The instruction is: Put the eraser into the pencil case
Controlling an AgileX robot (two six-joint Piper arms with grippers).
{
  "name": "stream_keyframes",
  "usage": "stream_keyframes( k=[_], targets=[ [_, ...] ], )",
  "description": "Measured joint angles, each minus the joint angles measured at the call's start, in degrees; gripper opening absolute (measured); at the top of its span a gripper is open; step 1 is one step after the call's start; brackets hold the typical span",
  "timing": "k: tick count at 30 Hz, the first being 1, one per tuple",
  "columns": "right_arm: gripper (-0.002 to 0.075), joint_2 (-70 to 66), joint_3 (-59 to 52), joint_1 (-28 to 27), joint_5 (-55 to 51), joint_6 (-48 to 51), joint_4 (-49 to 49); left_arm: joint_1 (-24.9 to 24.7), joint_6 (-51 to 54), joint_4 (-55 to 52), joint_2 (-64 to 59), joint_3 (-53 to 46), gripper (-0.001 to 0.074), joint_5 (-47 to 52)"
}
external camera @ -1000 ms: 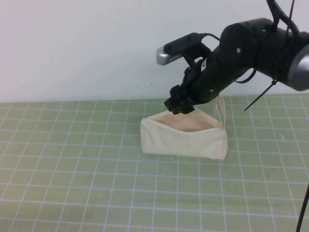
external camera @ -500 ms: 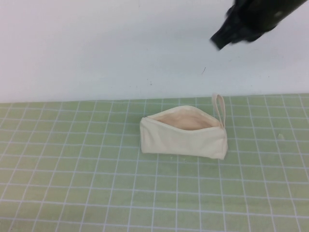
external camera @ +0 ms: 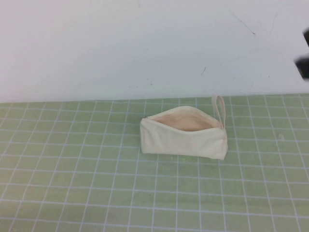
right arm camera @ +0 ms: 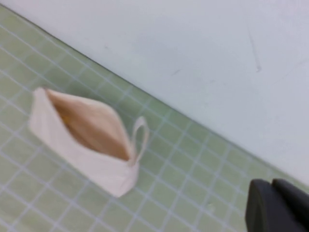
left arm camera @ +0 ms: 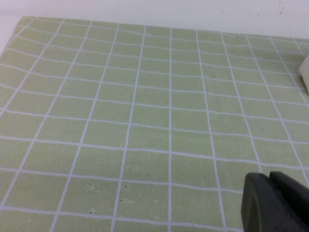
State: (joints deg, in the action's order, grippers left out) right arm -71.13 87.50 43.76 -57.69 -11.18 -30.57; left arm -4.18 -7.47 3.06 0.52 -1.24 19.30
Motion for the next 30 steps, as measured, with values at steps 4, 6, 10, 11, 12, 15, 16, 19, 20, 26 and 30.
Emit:
stream_keyframes(
  k=[4, 6, 10, 11, 12, 15, 16, 19, 20, 26, 30],
  targets=[
    [0.0003, 10.42, -15.8, 0.1, 8.25, -4.01, 1.13, 0.0, 0.0, 0.0, 0.0, 0.0, -0.0001, 0.0],
    [0.0003, 15.67, -22.67, 0.1, 12.2, -4.25, 2.47, 0.0, 0.0, 0.0, 0.0, 0.0, -0.0001, 0.0],
    [0.0002, 25.42, -36.74, 0.1, 19.89, -4.52, 4.55, 0.0, 0.0, 0.0, 0.0, 0.0, -0.0001, 0.0],
    [0.0002, 27.53, -39.44, 0.1, 21.25, -4.56, 5.04, 0.0, 0.0, 0.0, 0.0, 0.0, -0.0001, 0.0],
    [0.0002, 30.14, -43.2, 0.1, 22.82, -4.67, 6.15, 0.0, 0.0, 0.0, 0.0, 0.0, -0.0001, 0.0],
    [0.0002, 37.04, -50.48, 0.1, 24.48, -4.8, 9.82, 0.0, 0.0, 0.0, 0.0, 0.0, -0.0001, 0.0],
    [0.0002, 39.13, -52.64, 0.1, 24.77, -4.92, 11.28, 0.0, 0.0, 0.0, 0.0, 0.0, -0.0001, 0.0],
    [0.0001, 43.41, -58.1, 0.1, 25.0, -4.92, 14.91, 0.0, 0.0, 0.0, 0.0, 0.0, -0.0001, 0.0],
    [0.0001, 44.28, -59.89, 0.1, 25.0, -4.92, 15.55, 0.0, 0.0, 0.0, 0.0, 0.0, -0.0001, 0.0],
    [0.0001, 45.17, -67.85, 0.1, 24.5, -4.92, 16.57, 0.0, 0.0, 0.0, 0.0, 0.0, -0.0001, 0.0],
    [0.0001, 45.17, -69.17, 0.1, 24.09, -5.05, 16.57, 0.0, 0.0, 0.0, 0.0, 0.0, -0.0001, 0.0]
  ],
)
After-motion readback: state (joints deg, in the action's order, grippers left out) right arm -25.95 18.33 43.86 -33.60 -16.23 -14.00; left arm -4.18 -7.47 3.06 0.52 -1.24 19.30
